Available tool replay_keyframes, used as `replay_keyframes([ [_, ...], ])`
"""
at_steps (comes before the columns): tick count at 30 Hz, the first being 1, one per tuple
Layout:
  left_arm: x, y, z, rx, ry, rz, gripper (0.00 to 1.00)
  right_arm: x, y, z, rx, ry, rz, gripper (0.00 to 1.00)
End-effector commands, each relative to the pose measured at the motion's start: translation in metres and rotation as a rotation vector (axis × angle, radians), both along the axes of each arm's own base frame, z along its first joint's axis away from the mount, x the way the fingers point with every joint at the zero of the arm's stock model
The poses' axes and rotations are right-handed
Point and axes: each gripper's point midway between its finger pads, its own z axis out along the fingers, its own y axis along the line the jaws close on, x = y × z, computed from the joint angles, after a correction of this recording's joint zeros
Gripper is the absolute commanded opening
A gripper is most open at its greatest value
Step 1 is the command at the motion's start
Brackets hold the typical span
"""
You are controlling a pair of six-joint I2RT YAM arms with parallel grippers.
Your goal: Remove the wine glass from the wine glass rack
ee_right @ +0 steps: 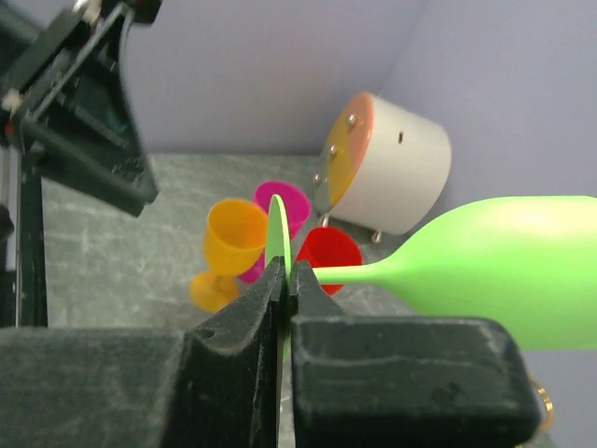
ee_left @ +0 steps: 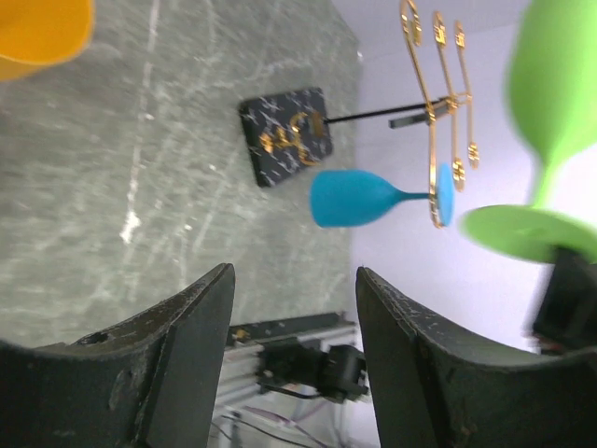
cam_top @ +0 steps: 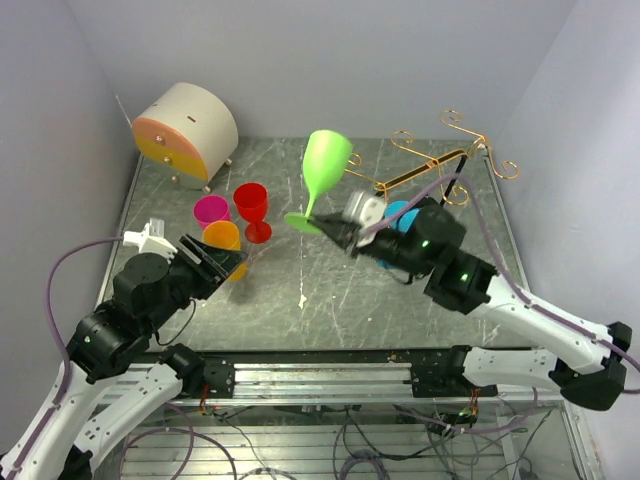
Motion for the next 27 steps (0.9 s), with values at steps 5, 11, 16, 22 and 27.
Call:
replay_keyframes([
  [5, -0.007, -0.043, 0.021, -0.247, 0.041, -0.154, 0.66, -0.023, 0.015, -0.062, -0.158, -0.172, -0.183, 0.00],
  [11, -0.010, -0.059, 0.006, -0.315, 0.095, -0.212, 0.65, -0.039, 0.027, -0.072, -0.138, -0.242, -0.218, 0.00],
  [16, -0.011, -0.065, 0.002, -0.368, 0.112, -0.231, 0.65, -0.052, 0.042, -0.087, -0.163, -0.292, -0.215, 0.00],
  [22, -0.013, -0.060, 0.006, -0.372, 0.109, -0.209, 0.65, -0.056, 0.053, -0.105, -0.200, -0.329, -0.223, 0.00],
  [27, -0.015, -0.048, 0.006, -0.368, 0.108, -0.157, 0.65, -0.058, 0.047, -0.103, -0.170, -0.329, -0.237, 0.00],
])
